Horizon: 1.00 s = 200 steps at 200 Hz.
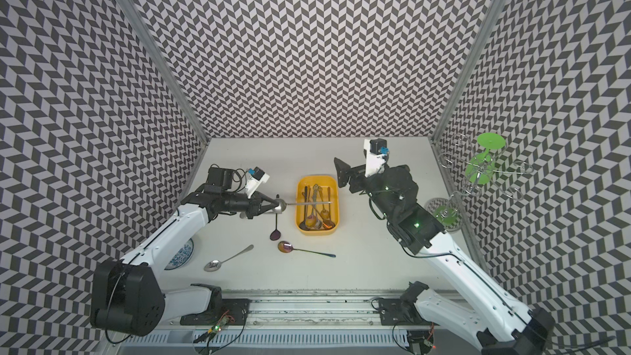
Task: Put the spoon into the storage box
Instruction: Pick up the spoon from the center of the board.
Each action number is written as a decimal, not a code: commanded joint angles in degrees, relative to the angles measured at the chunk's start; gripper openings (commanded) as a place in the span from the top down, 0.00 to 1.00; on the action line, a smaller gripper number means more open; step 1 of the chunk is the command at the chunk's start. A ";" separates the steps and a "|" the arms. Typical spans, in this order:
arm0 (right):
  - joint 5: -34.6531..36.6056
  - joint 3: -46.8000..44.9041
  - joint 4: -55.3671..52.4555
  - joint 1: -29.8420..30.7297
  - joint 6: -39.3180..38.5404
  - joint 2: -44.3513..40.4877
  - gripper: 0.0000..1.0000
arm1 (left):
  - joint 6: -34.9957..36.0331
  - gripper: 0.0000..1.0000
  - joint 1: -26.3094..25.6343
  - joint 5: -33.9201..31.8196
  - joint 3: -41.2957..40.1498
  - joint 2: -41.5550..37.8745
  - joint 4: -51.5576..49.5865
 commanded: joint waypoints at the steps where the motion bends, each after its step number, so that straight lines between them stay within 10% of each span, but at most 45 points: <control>1: -5.15 1.52 5.77 0.40 7.37 1.53 0.03 | -14.52 1.00 3.15 5.38 0.19 -2.14 11.91; 98: -13.84 -1.19 21.41 4.65 25.92 9.16 0.07 | -68.99 1.00 10.89 8.08 -18.55 -4.63 58.87; 200: -21.56 4.07 28.26 8.12 32.25 26.18 0.15 | -79.34 1.00 10.57 5.19 -21.70 -6.58 63.36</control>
